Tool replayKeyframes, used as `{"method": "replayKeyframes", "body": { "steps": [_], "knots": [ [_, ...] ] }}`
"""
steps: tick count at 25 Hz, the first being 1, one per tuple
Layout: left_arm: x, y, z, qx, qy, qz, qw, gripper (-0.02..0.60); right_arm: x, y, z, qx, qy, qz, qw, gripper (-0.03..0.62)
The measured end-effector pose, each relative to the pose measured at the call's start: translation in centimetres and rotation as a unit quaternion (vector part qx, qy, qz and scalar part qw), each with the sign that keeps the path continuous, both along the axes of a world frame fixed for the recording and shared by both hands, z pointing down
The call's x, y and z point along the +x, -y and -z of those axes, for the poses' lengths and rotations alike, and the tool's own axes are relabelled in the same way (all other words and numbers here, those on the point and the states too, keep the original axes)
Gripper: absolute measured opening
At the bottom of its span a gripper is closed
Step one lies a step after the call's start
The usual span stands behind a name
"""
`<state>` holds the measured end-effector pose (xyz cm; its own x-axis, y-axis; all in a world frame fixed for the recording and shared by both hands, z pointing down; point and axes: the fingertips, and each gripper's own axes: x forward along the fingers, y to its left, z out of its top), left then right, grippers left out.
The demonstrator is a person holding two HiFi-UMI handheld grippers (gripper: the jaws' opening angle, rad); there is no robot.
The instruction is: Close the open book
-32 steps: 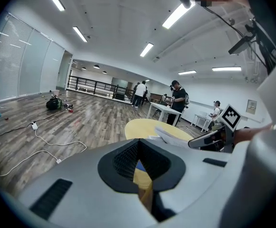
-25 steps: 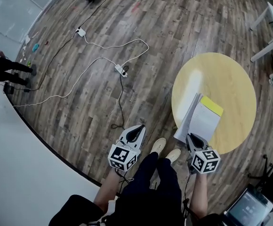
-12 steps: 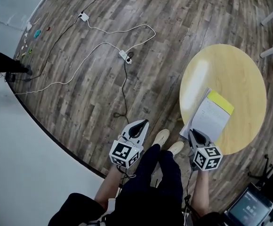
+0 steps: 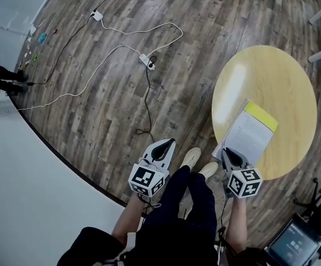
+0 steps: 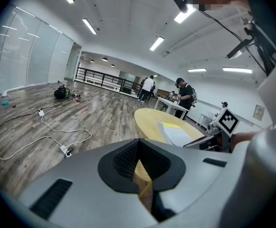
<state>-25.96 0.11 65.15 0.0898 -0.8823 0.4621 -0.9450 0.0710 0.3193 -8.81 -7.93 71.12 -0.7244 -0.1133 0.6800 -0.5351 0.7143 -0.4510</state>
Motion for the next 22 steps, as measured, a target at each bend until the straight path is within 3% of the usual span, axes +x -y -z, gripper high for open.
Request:
{"method": "replayKeyframes", "body": {
  "steps": [9, 22],
  "knots": [
    [0.2, -0.4, 0.4, -0.001, 0.000, 0.001, 1.0000, -0.002, -0.7, -0.5, 0.7, -0.017, 0.027, -0.003, 0.999, 0.051],
    [0.6, 0.7, 2.7, 0.022, 0.015, -0.006, 0.9996, -0.002, -0.9, -0.3, 3.5, 0.000, 0.060, 0.004, 0.998, 0.086]
  ]
}}
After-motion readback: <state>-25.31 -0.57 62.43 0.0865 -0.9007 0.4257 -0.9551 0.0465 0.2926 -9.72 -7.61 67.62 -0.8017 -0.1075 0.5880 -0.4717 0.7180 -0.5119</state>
